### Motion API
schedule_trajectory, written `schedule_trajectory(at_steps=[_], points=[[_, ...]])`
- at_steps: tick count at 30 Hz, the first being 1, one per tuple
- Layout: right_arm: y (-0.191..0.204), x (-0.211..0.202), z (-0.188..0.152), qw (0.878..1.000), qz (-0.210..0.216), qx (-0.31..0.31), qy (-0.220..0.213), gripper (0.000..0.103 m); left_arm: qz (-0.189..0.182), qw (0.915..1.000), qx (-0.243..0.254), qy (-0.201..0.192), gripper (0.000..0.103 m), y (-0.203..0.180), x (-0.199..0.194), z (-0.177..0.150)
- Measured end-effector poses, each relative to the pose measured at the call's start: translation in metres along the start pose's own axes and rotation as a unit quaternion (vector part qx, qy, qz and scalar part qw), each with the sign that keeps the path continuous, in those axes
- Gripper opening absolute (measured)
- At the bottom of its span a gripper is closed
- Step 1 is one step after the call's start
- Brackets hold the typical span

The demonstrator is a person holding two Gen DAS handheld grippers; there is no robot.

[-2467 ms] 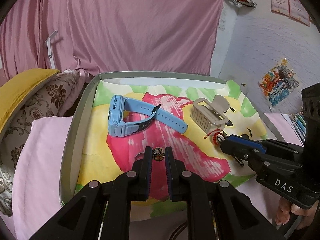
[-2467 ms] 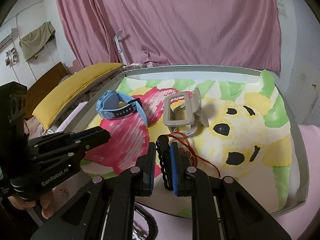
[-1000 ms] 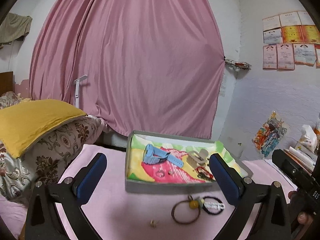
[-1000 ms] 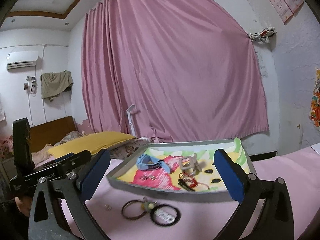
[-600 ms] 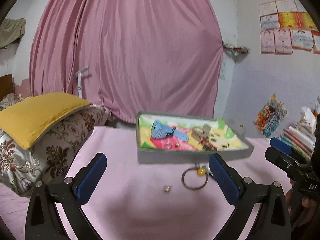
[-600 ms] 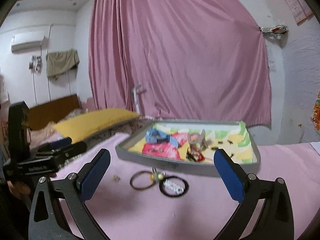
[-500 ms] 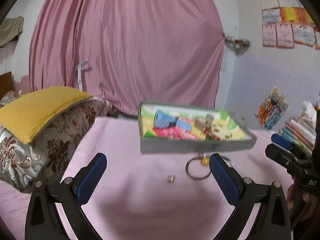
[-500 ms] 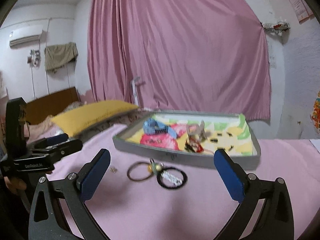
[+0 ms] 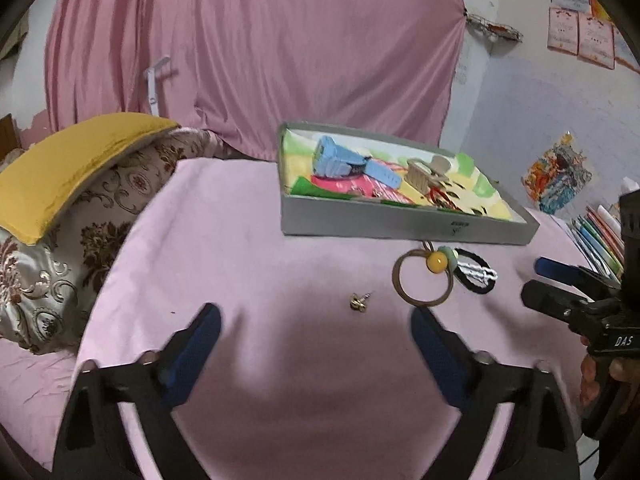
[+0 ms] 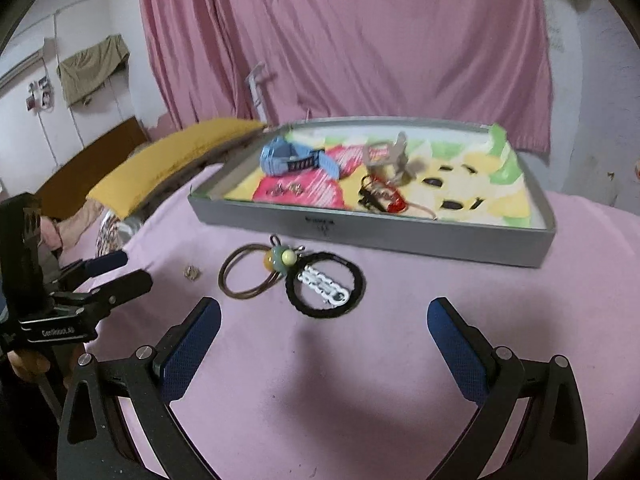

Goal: Organize jewelry
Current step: 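Withdraw both tools from the tray toward the remaining earring and keychain, then grasp the second gold earring with the left tool while the right tool grasps the white-chain keychain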

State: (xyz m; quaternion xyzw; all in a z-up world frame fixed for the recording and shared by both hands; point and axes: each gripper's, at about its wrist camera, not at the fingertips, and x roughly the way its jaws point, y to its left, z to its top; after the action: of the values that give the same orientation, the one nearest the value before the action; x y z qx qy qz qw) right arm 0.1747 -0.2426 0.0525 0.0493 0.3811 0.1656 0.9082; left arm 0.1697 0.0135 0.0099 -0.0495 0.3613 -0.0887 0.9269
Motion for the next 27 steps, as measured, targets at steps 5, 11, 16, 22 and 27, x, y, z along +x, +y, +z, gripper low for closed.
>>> schedule_trajectory(at_steps=[5,11,16,22,27], points=[[0.007,0.015,0.005,0.999,0.002,-0.031,0.027,0.091,-0.018,0.9996,0.009,0.018,0.066,-0.005,0.010,0.000],[0.011,0.025,0.013,0.998,0.006,-0.051,0.041,0.062,-0.035,0.9987,0.013,0.036,0.055,-0.009,0.017,0.003],[0.007,0.028,0.017,0.998,0.008,-0.041,0.044,0.042,-0.039,0.9980,0.014,0.049,0.048,-0.011,0.022,0.005],[0.006,0.036,0.020,0.998,0.007,-0.035,0.053,0.032,-0.040,0.9971,0.022,0.060,0.044,-0.014,0.031,0.012],[0.006,0.040,0.020,0.998,0.004,-0.037,0.059,0.029,-0.046,0.9964,0.031,0.064,0.040,-0.017,0.032,0.014]])
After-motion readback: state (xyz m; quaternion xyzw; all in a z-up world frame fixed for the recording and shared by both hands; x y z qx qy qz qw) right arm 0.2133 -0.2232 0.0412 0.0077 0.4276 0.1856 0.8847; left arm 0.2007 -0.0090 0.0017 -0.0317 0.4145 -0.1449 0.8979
